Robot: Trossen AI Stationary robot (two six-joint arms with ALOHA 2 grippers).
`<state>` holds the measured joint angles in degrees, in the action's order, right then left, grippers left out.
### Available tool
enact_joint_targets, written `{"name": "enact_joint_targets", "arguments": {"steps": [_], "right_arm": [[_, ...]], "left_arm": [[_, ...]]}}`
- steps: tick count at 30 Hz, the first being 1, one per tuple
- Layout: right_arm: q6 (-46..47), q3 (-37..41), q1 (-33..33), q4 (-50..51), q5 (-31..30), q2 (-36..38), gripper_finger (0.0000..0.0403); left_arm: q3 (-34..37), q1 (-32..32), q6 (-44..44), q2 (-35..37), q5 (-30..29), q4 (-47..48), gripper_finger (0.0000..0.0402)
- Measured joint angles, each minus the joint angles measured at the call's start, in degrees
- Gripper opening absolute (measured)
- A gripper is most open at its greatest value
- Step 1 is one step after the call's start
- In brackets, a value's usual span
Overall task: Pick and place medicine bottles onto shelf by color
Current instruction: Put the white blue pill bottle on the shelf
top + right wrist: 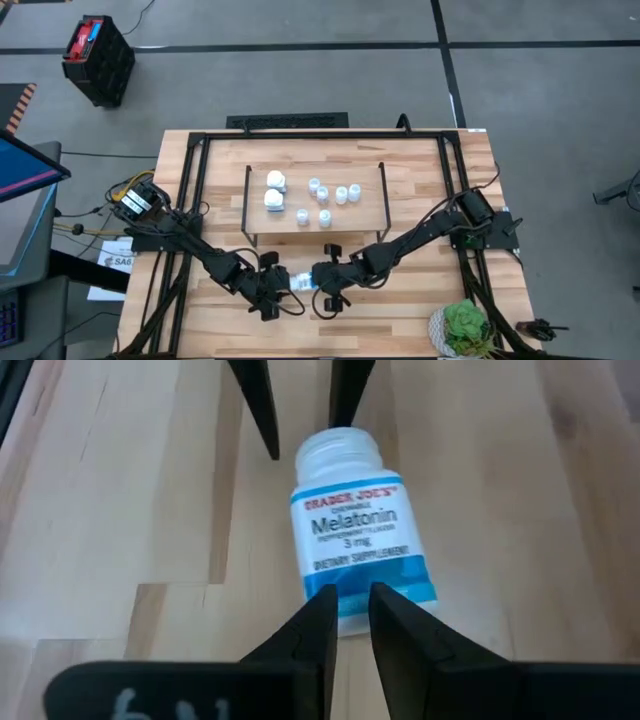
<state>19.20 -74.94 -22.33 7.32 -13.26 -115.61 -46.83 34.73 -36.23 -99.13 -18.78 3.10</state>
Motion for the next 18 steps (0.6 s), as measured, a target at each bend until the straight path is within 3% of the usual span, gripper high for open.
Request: {"name": "enact_joint_targets", "arguments": {"steps": [12, 18], "right_arm": [[2.8, -0.1, 0.0, 3.2, 1.5, 0.2, 0.0086], [3.9, -0.2, -0.2, 4.9, 1.5, 0.3, 0.0086]], "left_arm": [[-4.2, -0.1, 5.9, 0.0, 0.1, -0.6, 0.0119], [-9.2, -0.5, 10.3, 0.0, -1.9, 5.3, 0.0119]]}}
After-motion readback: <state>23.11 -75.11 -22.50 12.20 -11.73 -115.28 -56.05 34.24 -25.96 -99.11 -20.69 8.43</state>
